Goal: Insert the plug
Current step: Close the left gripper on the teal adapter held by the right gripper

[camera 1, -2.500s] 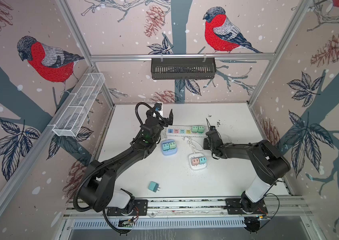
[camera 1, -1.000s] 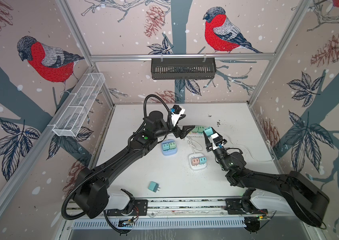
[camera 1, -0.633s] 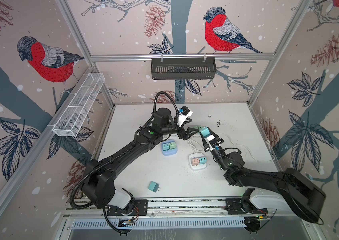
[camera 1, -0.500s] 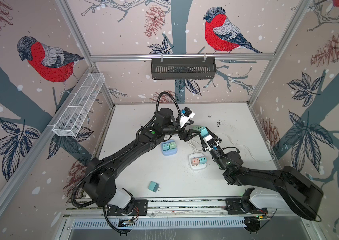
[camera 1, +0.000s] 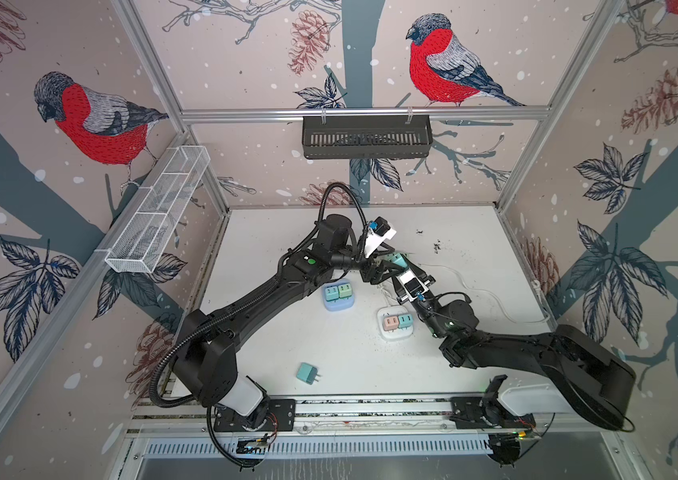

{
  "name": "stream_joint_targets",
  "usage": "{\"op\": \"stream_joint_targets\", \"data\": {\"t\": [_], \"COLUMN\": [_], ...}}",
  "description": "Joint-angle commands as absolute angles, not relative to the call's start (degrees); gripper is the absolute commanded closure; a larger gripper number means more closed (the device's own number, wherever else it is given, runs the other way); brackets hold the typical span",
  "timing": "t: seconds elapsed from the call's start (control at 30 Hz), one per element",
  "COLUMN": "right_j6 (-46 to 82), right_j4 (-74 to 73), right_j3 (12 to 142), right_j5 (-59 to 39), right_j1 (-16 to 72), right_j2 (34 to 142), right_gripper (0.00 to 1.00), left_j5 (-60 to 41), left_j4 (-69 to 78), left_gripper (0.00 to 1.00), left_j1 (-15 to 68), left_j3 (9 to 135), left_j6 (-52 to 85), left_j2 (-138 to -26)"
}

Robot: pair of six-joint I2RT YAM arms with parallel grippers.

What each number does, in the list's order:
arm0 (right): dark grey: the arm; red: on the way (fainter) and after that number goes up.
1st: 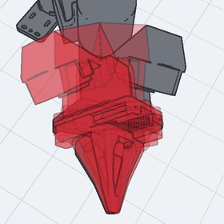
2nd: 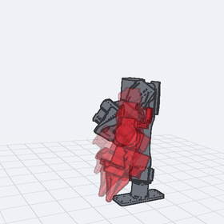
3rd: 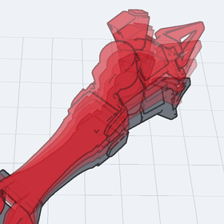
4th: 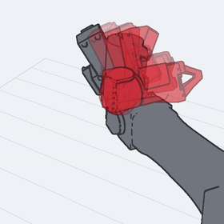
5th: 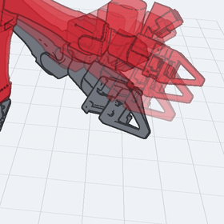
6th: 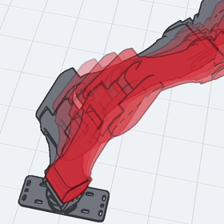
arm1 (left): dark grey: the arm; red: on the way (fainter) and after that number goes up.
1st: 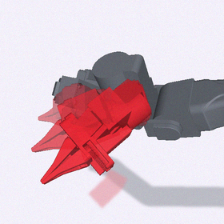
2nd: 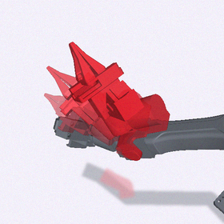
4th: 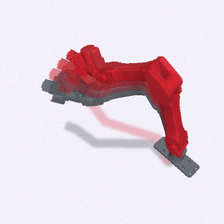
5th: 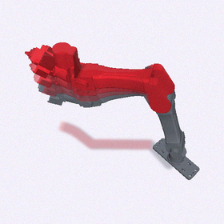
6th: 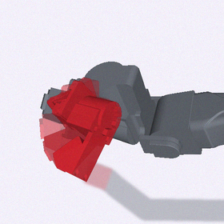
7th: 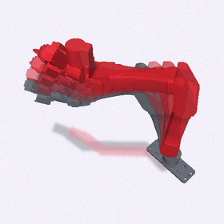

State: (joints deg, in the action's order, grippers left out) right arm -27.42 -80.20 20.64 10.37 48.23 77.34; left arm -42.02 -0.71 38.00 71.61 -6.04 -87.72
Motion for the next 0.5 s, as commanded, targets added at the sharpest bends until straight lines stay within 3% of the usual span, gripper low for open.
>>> {"op": "stream_joint_targets", "data": {"t": [0.0,0.2,0.47], "right_j6": [-28.69,-29.03,-29.17], "right_j4": [-83.66,-83.65,-84.29], "right_j3": [21.53,22.03,22.07], "right_j5": [9.67,9.15,9.35], "right_j1": [48.52,48.76,48.96], "right_j2": [77.6,77.77,77.99], "right_gripper": [0.96,0.96,0.96], "left_j5": [-43.35,-43.54,-46.06], "left_j4": [-2.44,-3.59,-5.48], "left_gripper": [0.31,0.38,0.6], "left_j1": [38.03,38.06,38.14], "left_j3": [72.56,73.19,74.51], "left_j6": [-7.85,-8.94,-10.99], "left_j2": [-88.05,-88.74,-90.21]}}
